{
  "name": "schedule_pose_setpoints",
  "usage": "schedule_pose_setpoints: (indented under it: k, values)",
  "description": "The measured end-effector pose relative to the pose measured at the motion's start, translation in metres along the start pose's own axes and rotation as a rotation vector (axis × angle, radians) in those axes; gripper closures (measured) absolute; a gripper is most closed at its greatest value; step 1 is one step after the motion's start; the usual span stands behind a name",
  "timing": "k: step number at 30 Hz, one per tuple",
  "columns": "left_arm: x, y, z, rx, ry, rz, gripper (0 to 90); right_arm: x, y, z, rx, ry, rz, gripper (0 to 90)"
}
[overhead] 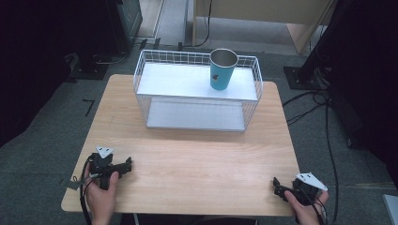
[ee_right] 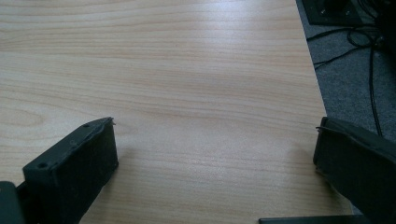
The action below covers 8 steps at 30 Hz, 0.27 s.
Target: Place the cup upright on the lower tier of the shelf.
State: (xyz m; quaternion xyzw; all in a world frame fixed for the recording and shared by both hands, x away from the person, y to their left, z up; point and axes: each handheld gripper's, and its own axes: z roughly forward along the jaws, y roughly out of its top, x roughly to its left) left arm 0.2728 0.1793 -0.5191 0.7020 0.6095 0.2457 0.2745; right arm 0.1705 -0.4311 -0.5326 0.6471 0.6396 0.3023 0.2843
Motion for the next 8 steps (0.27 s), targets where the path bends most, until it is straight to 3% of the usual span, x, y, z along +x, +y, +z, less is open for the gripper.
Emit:
schedule_pose_setpoints:
  k: [8]
  values:
    - [0.0, 0.0, 0.0, 0.0, 0.0, 0.0, 0.0, 0.0004, 0.0011, 0.0004, 0.008, 0.011, -0.009, 0.0]
